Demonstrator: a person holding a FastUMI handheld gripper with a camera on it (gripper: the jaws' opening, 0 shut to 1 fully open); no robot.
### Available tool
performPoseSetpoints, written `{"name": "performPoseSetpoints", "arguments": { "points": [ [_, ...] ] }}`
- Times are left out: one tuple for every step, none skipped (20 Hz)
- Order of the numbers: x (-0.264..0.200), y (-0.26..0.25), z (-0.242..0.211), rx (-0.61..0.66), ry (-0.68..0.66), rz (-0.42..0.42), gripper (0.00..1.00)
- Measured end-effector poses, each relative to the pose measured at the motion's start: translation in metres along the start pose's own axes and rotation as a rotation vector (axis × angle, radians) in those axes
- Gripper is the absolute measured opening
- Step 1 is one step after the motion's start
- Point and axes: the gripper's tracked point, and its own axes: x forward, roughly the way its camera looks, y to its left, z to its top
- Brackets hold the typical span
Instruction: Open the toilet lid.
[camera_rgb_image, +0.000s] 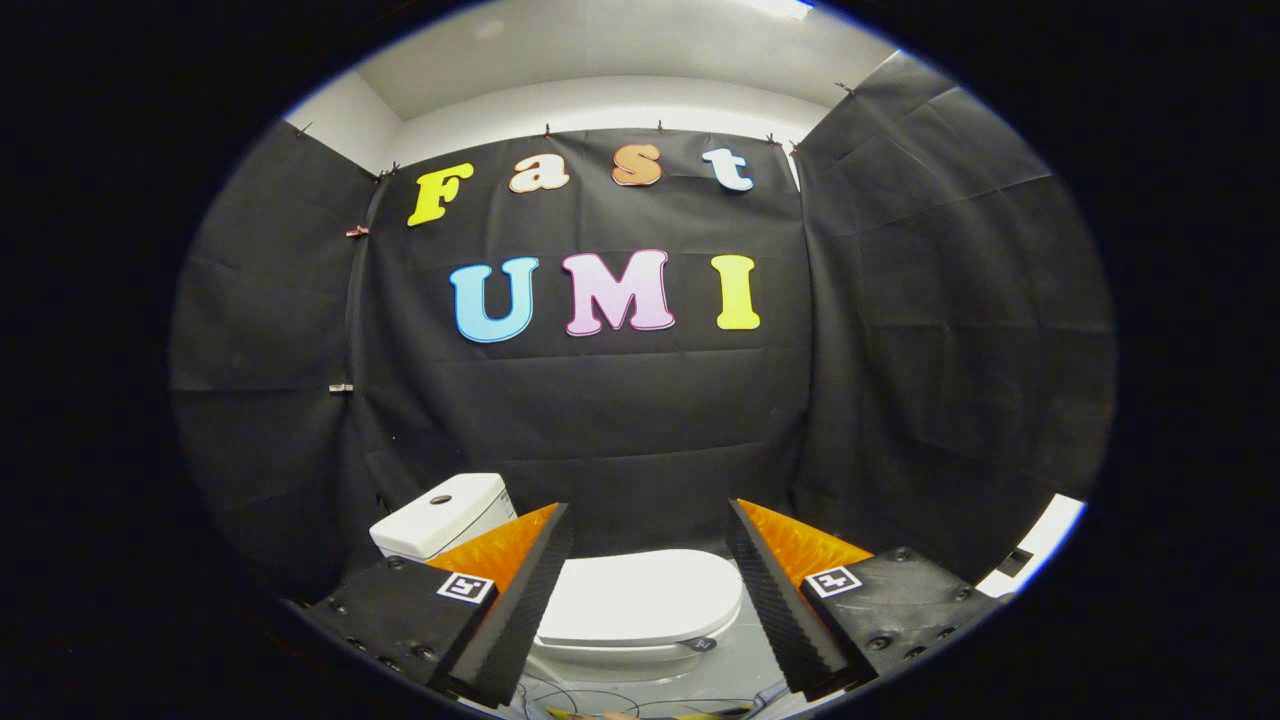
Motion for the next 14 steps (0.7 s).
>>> {"name": "performPoseSetpoints", "arguments": {
  "points": [
    [0.001, -0.001, -0.001, 0.003, 0.003, -0.002, 0.97],
    [0.002, -0.002, -0.003, 0.004, 0.007, -0.005, 0.97],
    [0.004, -0.003, -0.005, 0.005, 0.013, -0.006, 0.97],
    [0.006, -0.003, -0.007, 0.006, 0.021, -0.006, 0.97],
    [0.007, -0.004, -0.010, 0.009, 0.029, -0.005, 0.97],
    [0.008, -0.004, -0.011, 0.013, 0.034, -0.003, 0.97],
    [0.012, -0.007, -0.011, 0.013, 0.033, -0.008, 0.97],
    [0.014, -0.010, -0.012, 0.013, 0.030, -0.015, 0.97],
    [0.016, -0.012, -0.014, 0.017, 0.032, -0.017, 0.97],
    [0.017, -0.012, -0.018, 0.024, 0.040, -0.016, 0.97],
    [0.020, -0.013, -0.022, 0.035, 0.049, -0.014, 0.97],
    [0.022, -0.016, -0.027, 0.048, 0.058, -0.018, 0.97],
    [0.026, -0.022, -0.031, 0.065, 0.068, -0.030, 0.97],
    [0.029, -0.026, -0.035, 0.083, 0.075, -0.038, 0.97]
  ]
}}
